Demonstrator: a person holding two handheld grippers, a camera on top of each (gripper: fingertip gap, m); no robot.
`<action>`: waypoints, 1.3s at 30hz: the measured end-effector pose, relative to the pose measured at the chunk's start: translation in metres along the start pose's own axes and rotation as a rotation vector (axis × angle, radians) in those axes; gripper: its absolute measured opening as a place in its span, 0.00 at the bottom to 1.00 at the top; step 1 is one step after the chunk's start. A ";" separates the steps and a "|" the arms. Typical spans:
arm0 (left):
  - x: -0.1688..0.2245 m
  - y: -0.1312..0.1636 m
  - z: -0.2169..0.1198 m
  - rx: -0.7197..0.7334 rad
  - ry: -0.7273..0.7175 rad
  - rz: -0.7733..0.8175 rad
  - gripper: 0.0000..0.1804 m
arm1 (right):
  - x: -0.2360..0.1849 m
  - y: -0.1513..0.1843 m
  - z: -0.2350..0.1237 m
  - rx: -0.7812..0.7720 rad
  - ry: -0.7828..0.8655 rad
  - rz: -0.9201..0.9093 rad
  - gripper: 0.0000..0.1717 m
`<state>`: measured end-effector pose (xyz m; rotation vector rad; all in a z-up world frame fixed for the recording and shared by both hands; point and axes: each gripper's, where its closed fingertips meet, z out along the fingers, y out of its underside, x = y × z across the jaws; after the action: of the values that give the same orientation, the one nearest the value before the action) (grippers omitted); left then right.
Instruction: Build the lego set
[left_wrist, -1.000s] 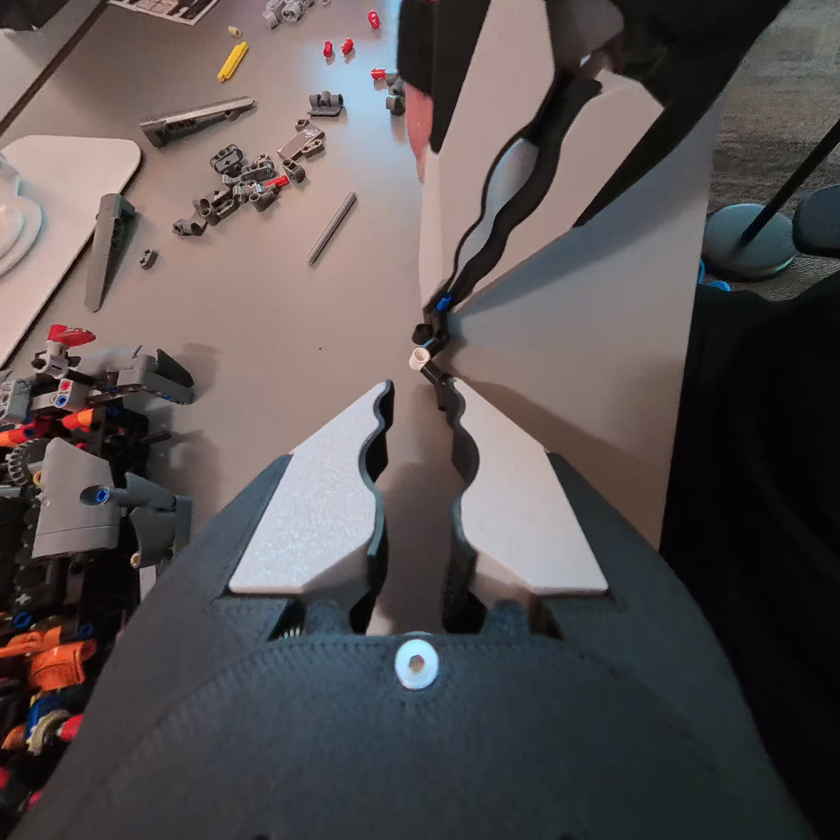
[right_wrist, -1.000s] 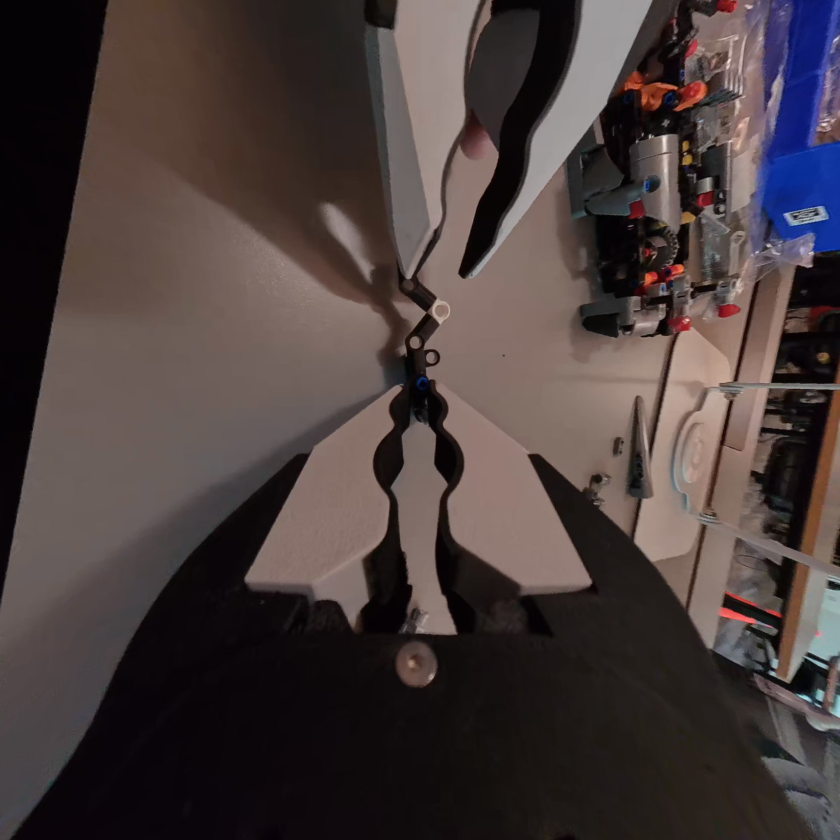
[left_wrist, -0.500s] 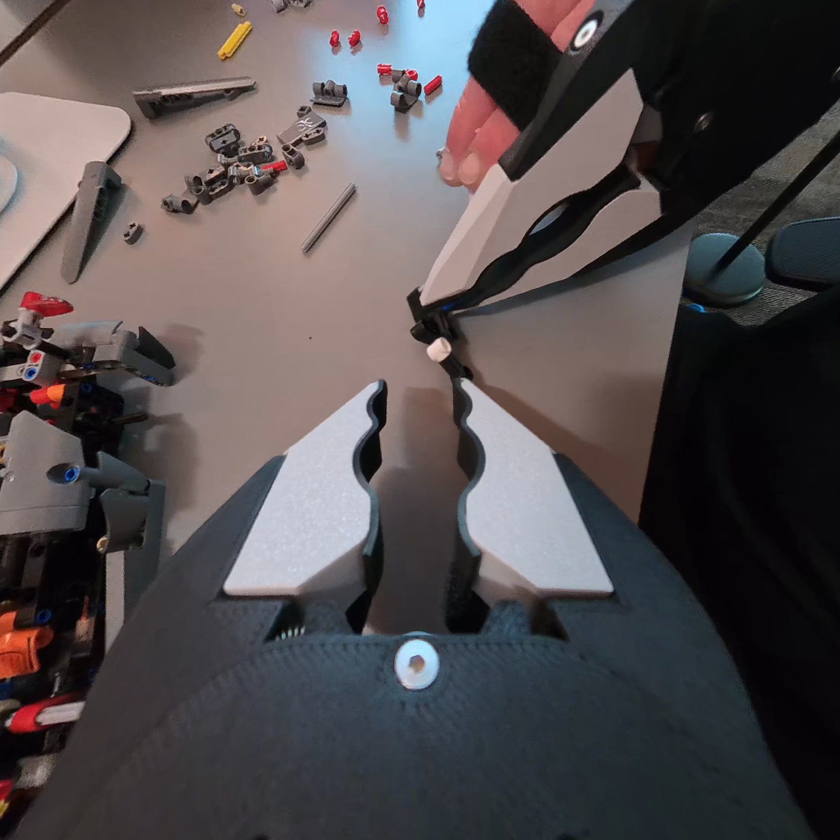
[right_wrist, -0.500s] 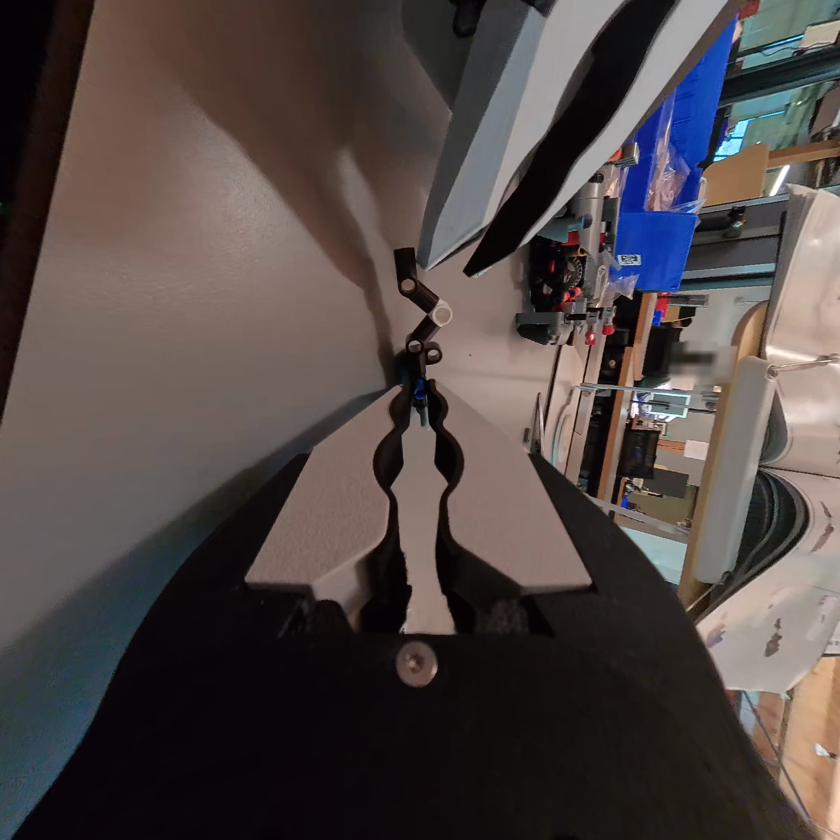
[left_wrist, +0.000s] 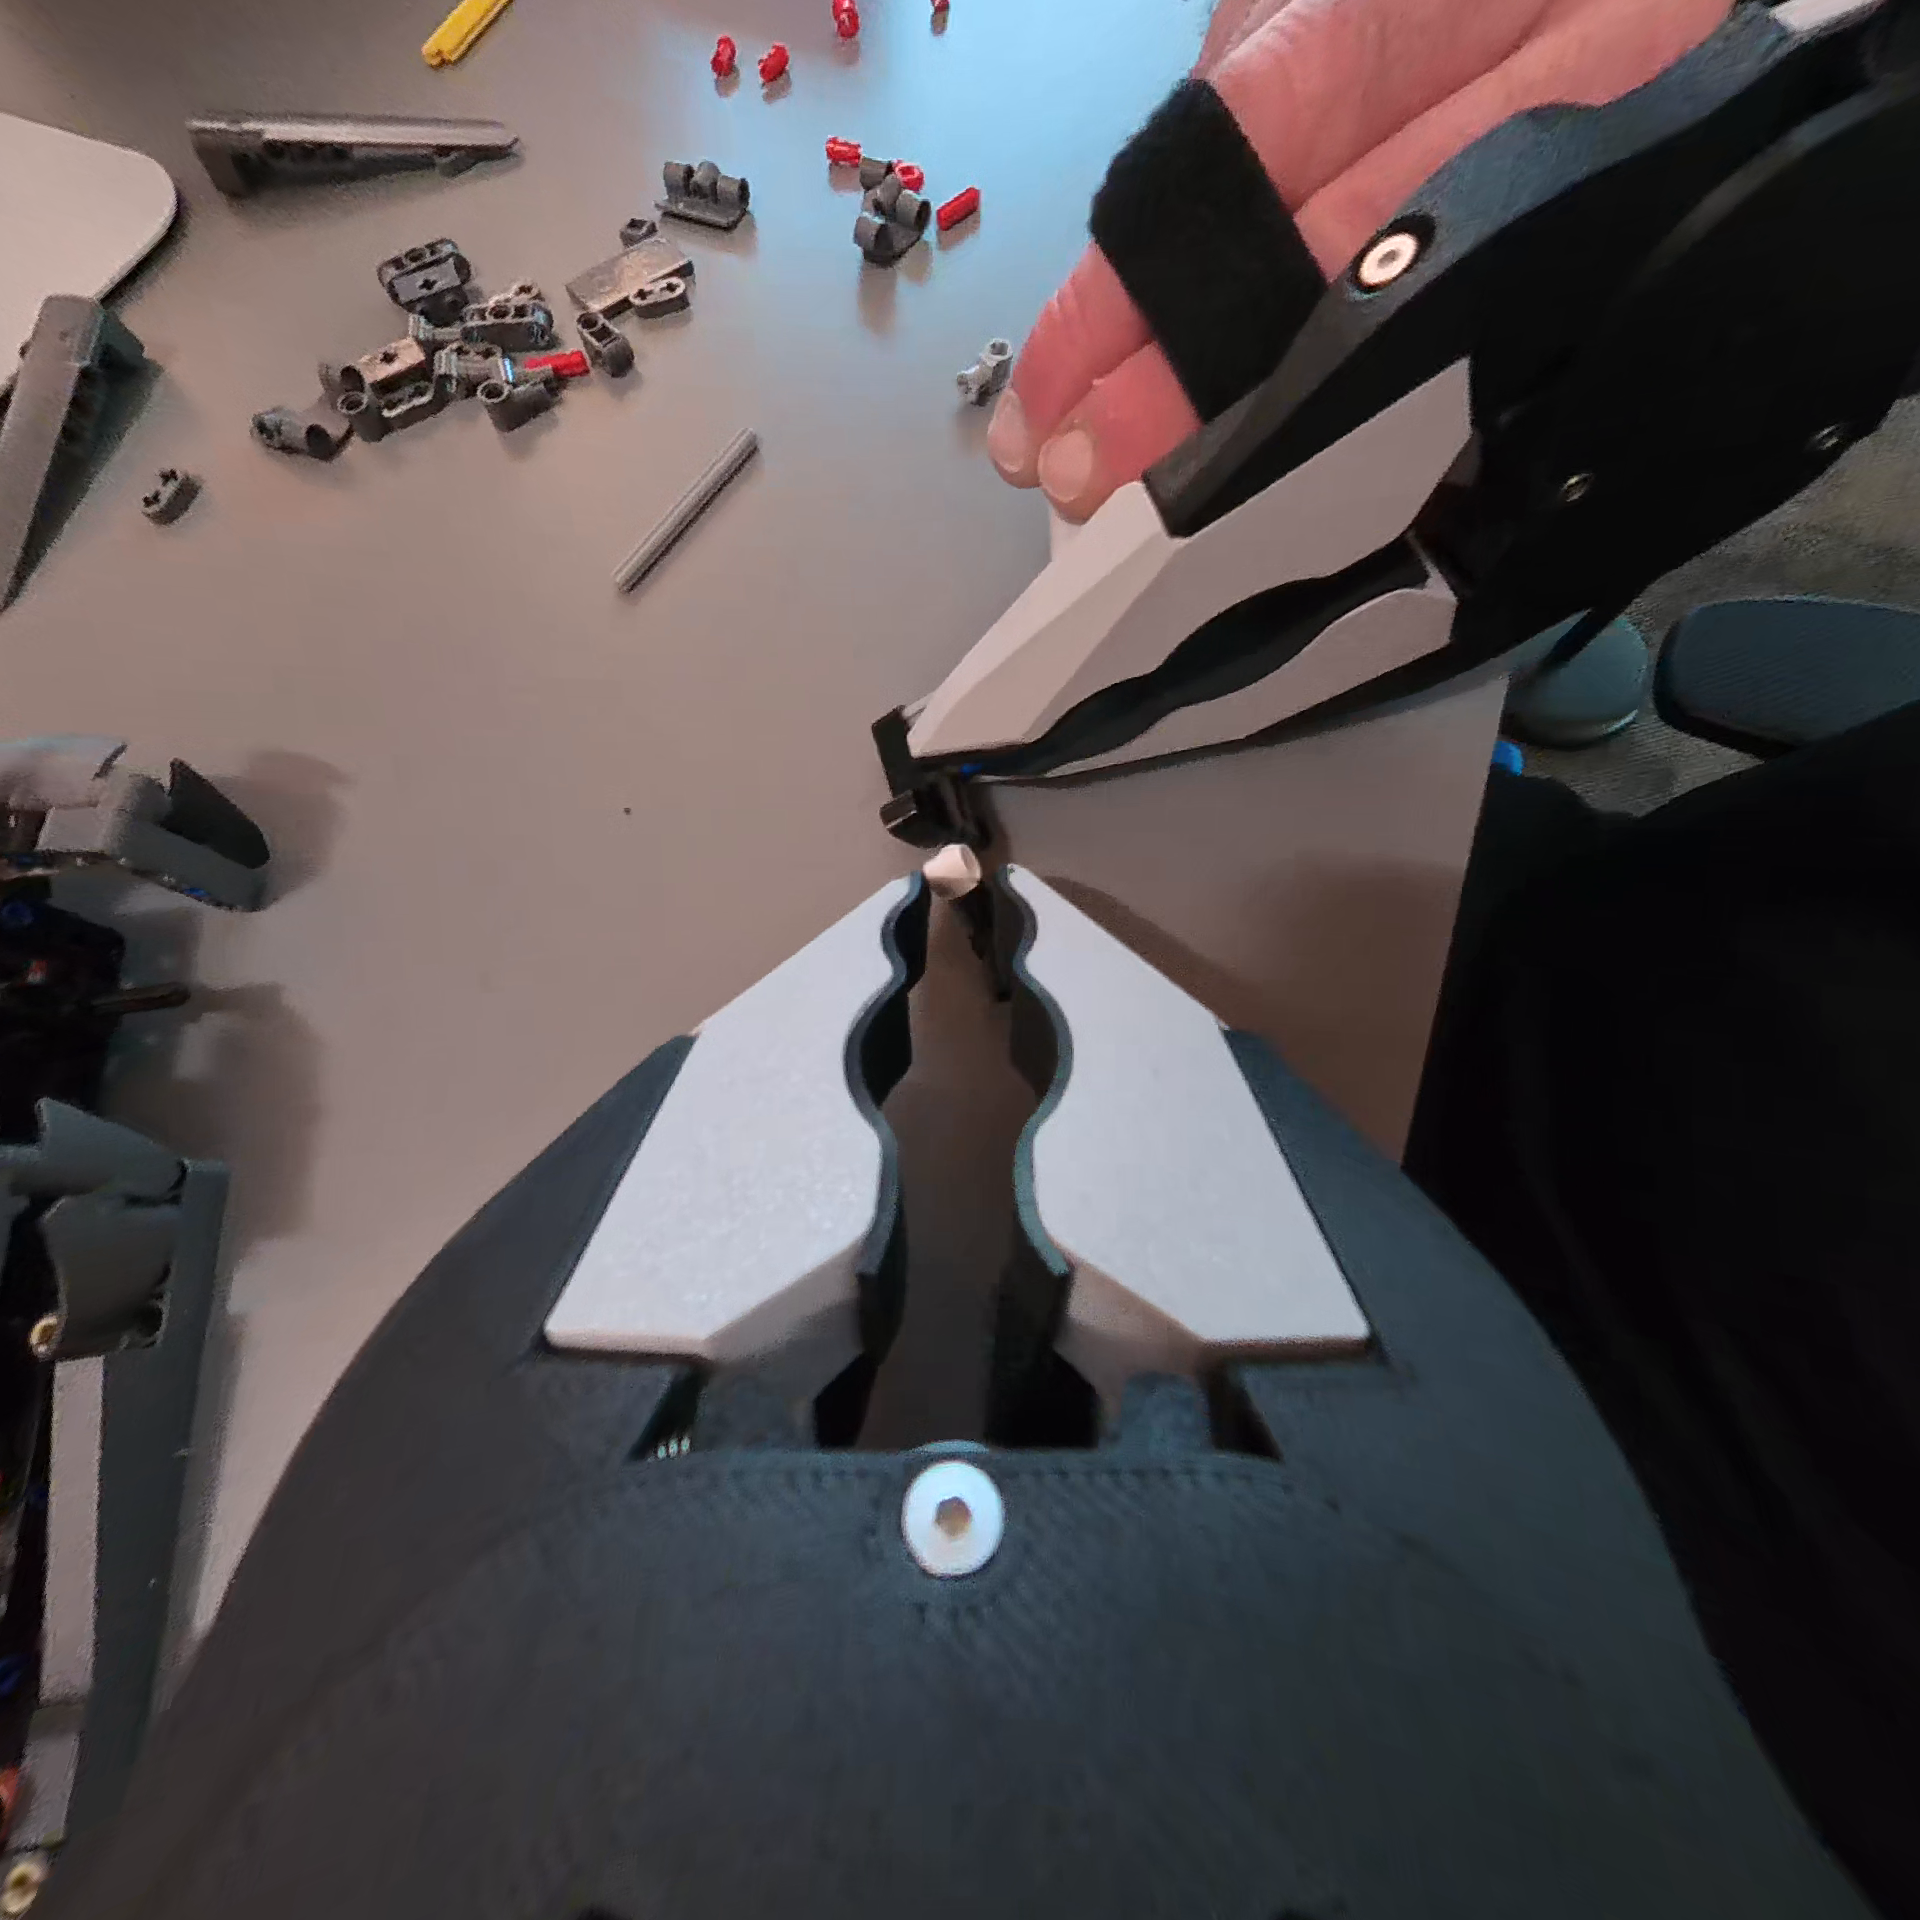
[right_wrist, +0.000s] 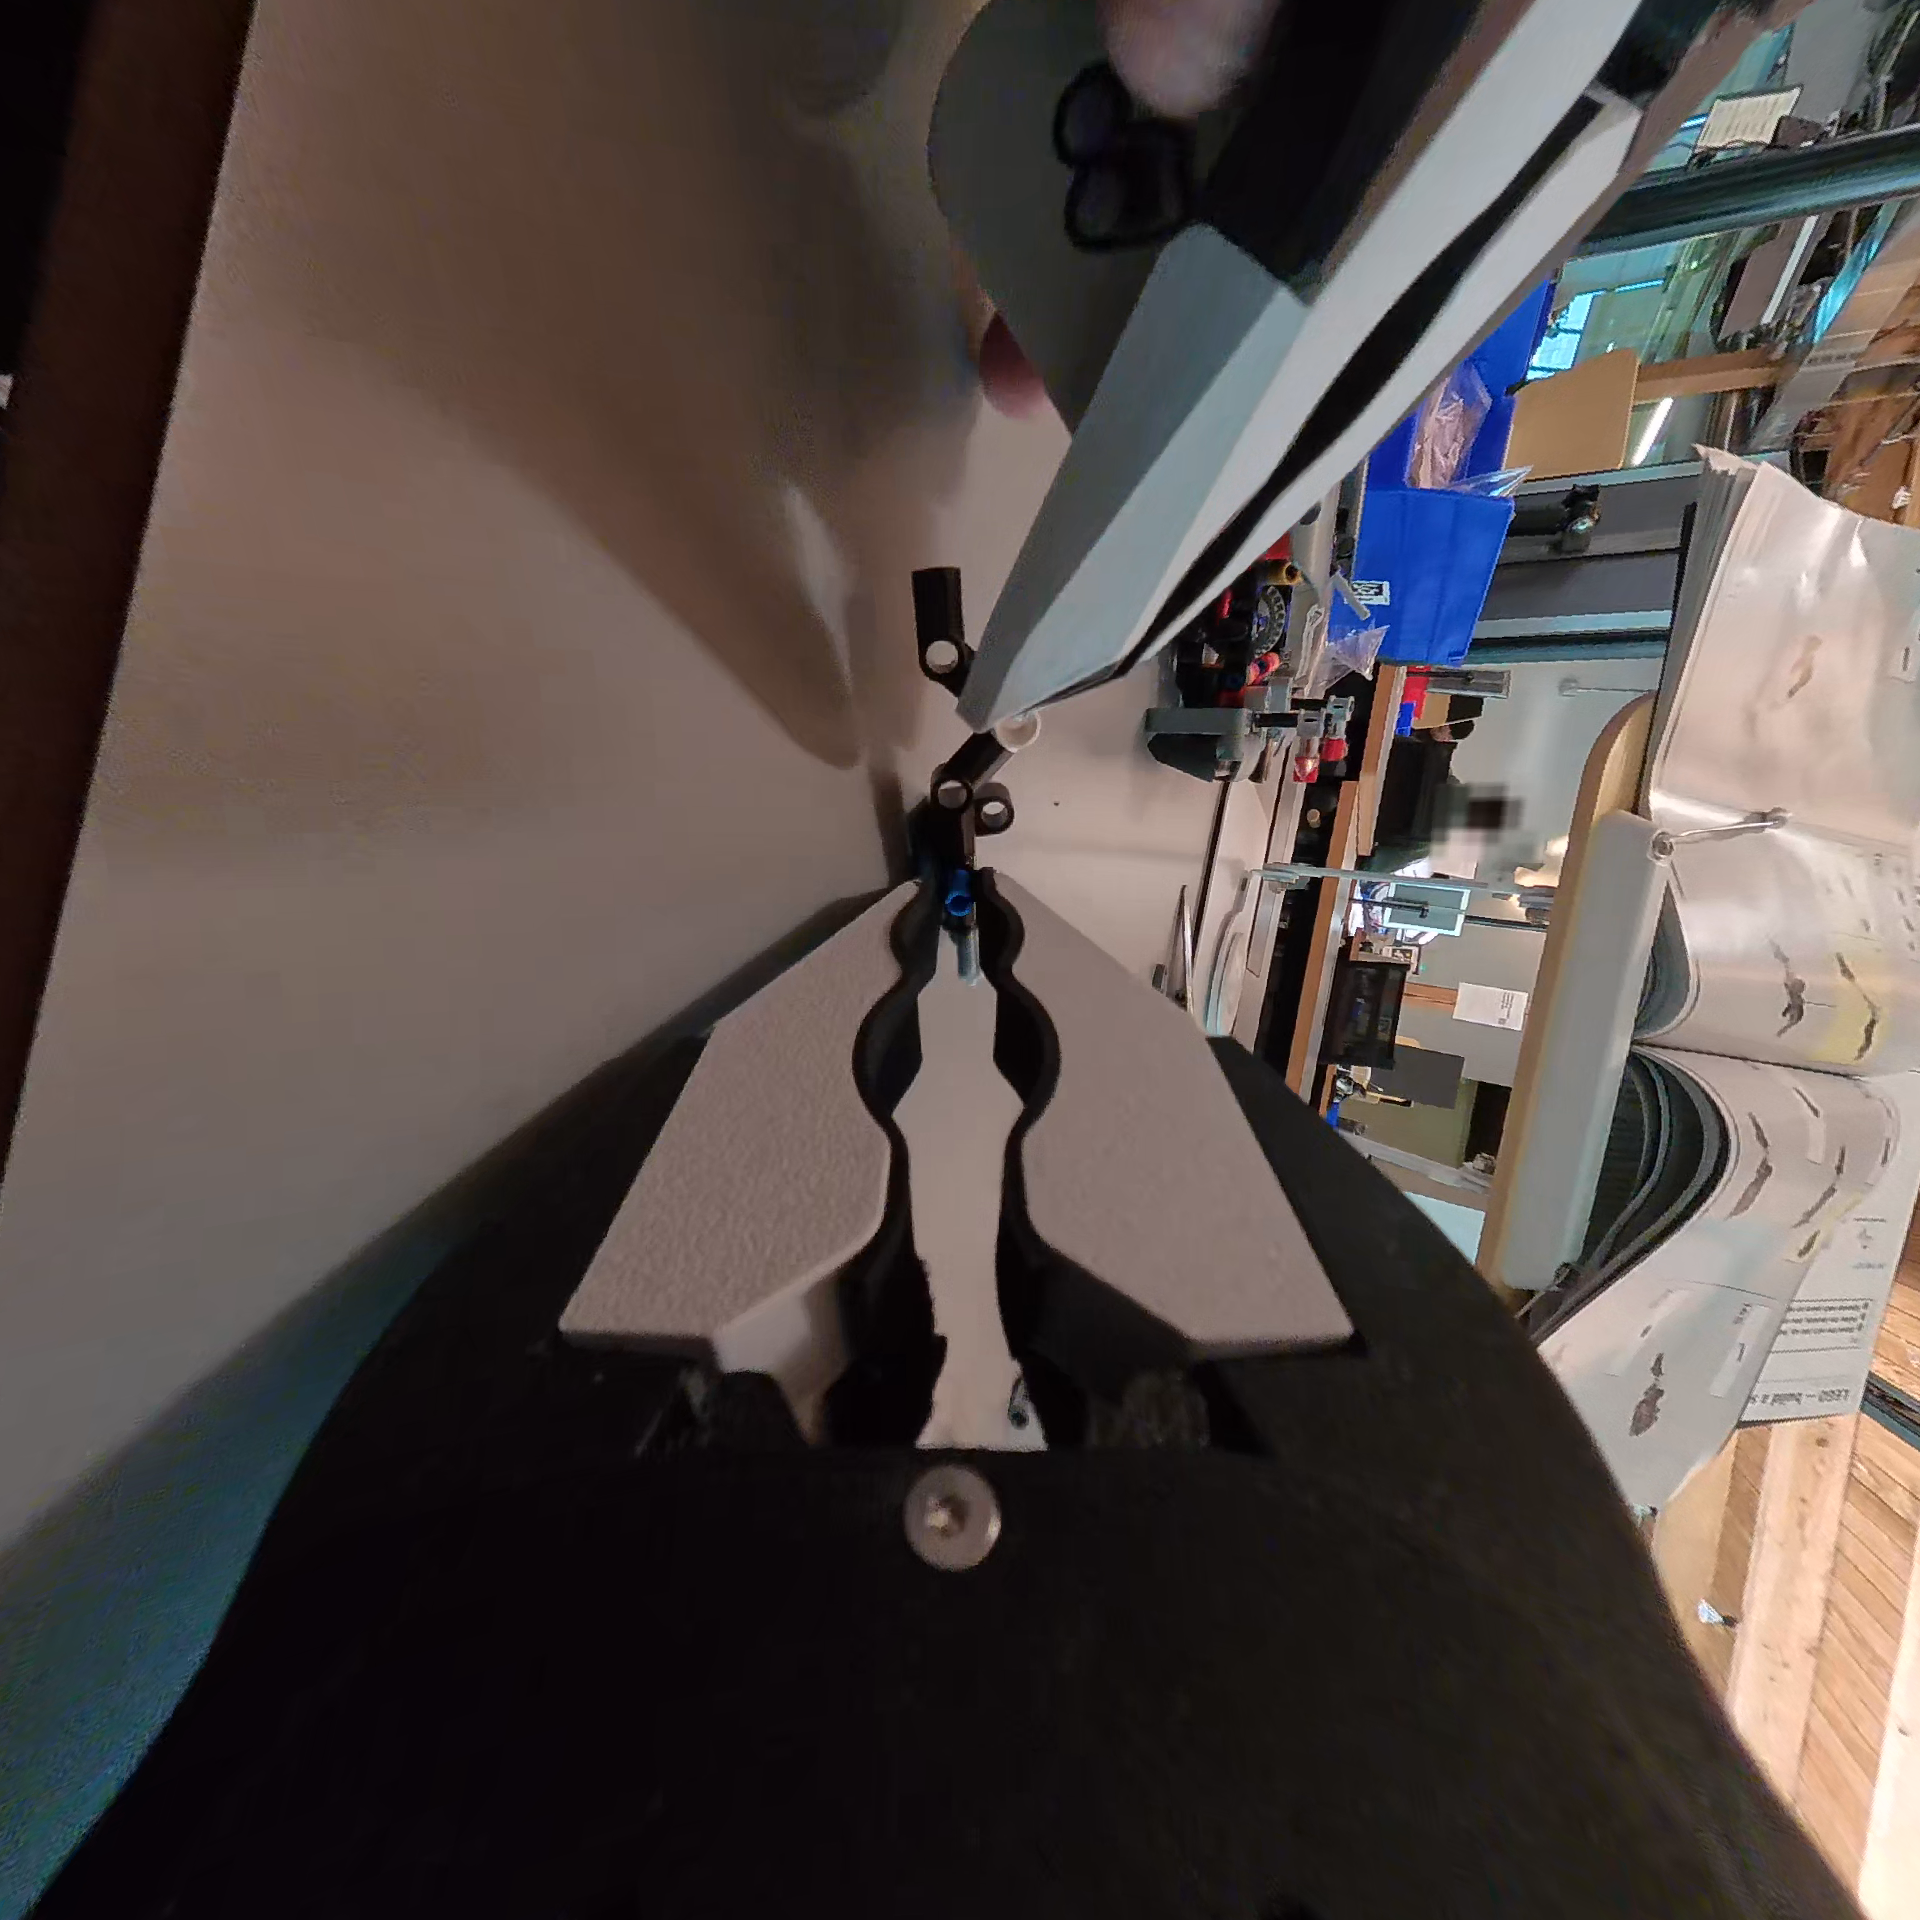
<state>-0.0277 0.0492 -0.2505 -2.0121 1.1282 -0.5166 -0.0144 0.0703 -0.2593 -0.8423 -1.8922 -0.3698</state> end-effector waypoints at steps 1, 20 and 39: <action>-0.001 -0.001 0.001 0.000 -0.013 0.011 0.05 | 0.000 0.001 0.000 -0.004 0.000 0.005 0.03; -0.021 -0.006 0.026 -0.103 -0.291 0.200 0.07 | 0.014 0.057 -0.027 -0.058 0.018 0.234 0.10; -0.027 -0.003 0.022 -0.115 -0.175 0.137 0.15 | 0.022 0.087 -0.023 -0.043 0.013 0.351 0.08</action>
<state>-0.0262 0.0822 -0.2618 -2.0160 1.2001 -0.2058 0.0559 0.1270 -0.2388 -1.1744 -1.6878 -0.1994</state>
